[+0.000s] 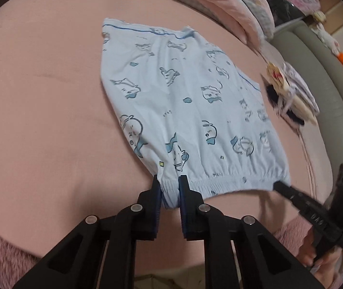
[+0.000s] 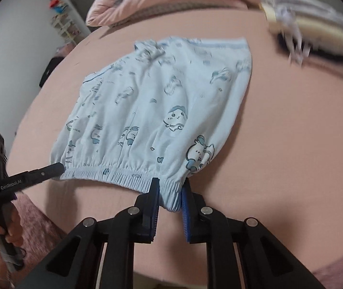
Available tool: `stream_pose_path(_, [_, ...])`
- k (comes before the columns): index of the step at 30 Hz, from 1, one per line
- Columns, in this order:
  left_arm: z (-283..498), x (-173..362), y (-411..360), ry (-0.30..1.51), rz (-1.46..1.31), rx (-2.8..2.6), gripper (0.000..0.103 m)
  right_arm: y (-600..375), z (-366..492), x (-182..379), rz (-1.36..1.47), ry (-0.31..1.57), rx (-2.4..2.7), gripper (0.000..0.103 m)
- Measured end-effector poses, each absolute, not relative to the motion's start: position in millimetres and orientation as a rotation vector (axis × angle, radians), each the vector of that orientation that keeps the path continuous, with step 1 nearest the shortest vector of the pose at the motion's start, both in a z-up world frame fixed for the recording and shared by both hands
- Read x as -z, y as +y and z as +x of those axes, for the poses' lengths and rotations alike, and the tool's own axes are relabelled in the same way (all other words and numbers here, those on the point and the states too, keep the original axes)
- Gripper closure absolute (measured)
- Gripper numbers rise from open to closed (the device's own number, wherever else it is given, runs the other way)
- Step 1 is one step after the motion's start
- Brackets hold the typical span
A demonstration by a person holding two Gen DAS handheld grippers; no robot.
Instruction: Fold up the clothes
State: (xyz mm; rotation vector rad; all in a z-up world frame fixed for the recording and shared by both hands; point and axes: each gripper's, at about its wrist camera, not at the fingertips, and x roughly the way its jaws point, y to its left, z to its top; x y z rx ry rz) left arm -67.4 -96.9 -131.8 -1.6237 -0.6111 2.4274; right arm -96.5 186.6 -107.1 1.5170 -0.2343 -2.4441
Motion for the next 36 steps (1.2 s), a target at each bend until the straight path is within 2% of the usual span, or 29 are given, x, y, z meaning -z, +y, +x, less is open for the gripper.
stream_pose_path(6, [-38.8, 130.4, -95.1, -0.591, -1.655, -2.387, 0.092, 192.1, -88.4, 87.4, 1.511, -0.138, 2.436, 0.088])
stream_pose_path(14, [-20.7, 132.0, -94.2, -0.533, -1.728, -2.371, 0.091, 191.1, -81.8, 104.9, 1.571, -0.116, 2.374, 0.088])
stream_pose_path(18, [-21.0, 156.5, -95.2, -0.599, -1.865, -2.302, 0.088, 193.4, -85.3, 118.1, 1.655, -0.096, 2.367, 0.081])
stream_pose_path(20, [-18.3, 151.9, -98.4, -0.599, -1.871, -2.309, 0.087, 195.4, -83.9, 116.3, 1.666, -0.063, 2.392, 0.077])
stream_pose_path(24, [-13.0, 130.2, -110.0, -0.603, -1.796, -2.349, 0.085, 210.7, -72.8, 91.0, 1.603, -0.003, 2.550, 0.076])
stream_pose_path(28, [-28.1, 125.9, -98.2, -0.440, -1.755, -2.369, 0.085, 224.8, -81.2, 67.3, 1.452, -0.006, 2.672, 0.076])
stream_pose_path(32, [-37.4, 149.1, -83.3, -0.259, -1.911, -2.236, 0.085, 203.2, -112.8, 101.6, 1.549, 0.054, 2.488, 0.076])
stream_pose_path(34, [-39.8, 140.6, -99.6, -0.280, -1.856, -2.273, 0.085, 196.5, -128.0, 120.1, 1.664, 0.099, 2.383, 0.076])
stream_pose_path(36, [-57.8, 127.3, -124.5, -0.330, -1.813, -2.337, 0.085, 191.2, -152.4, 104.4, 1.597, 0.112, 2.412, 0.076])
